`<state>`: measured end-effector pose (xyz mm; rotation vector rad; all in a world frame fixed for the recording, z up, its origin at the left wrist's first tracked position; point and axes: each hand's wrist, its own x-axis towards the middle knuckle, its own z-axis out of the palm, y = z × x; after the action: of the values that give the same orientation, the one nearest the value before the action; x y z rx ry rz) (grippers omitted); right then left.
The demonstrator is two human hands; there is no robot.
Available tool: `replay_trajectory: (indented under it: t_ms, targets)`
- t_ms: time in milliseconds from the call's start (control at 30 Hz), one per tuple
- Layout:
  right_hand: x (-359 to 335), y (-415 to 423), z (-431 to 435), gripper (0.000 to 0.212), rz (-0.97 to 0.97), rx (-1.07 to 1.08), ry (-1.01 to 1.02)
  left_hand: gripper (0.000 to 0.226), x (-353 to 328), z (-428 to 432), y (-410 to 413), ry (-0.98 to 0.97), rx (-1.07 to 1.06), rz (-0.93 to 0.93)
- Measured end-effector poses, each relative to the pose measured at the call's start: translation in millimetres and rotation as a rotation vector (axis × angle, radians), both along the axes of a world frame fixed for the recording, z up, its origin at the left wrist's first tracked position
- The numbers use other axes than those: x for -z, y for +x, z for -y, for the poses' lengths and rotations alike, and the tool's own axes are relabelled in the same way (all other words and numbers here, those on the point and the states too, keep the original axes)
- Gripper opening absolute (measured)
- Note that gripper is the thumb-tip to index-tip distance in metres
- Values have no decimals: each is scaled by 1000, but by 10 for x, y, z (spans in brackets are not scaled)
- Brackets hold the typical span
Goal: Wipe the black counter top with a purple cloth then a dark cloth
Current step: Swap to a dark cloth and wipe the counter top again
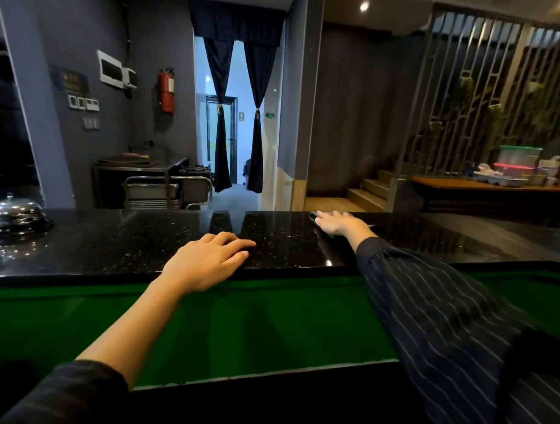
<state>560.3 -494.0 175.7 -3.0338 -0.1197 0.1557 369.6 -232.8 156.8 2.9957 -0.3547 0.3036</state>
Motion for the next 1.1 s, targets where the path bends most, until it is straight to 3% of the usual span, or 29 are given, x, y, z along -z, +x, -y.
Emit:
replay_trajectory:
  t_ms: [133, 233, 367, 600, 700, 767, 933, 1100]
  targets:
    - [39, 242, -614, 67, -8, -128, -28, 42, -3, 0, 7, 33, -17, 2]
    - [61, 91, -1046, 62, -12, -282, -37, 42, -2, 11, -22, 19, -18, 18]
    - [31, 10, -940, 51, -24, -519, -22, 44, 41, 9, -55, 16, -15, -10]
    - [20, 621, 73, 58, -39, -240, -35, 45, 90, -5, -18, 29, -23, 41]
    - [136, 1179, 28, 83, -70, -146, -18, 45, 105, 3, -11, 34, -32, 68]
    - [110, 1097, -251, 84, -52, -110, -56, 44, 96, 5, -9, 48, -40, 81]
    - [5, 409, -1276, 60, -10, -296, -29, 43, 68, 0, -10, 55, -51, 59]
    - [96, 51, -1885, 67, 6, -507, -43, 43, 6, 52, -62, 71, -70, 28]
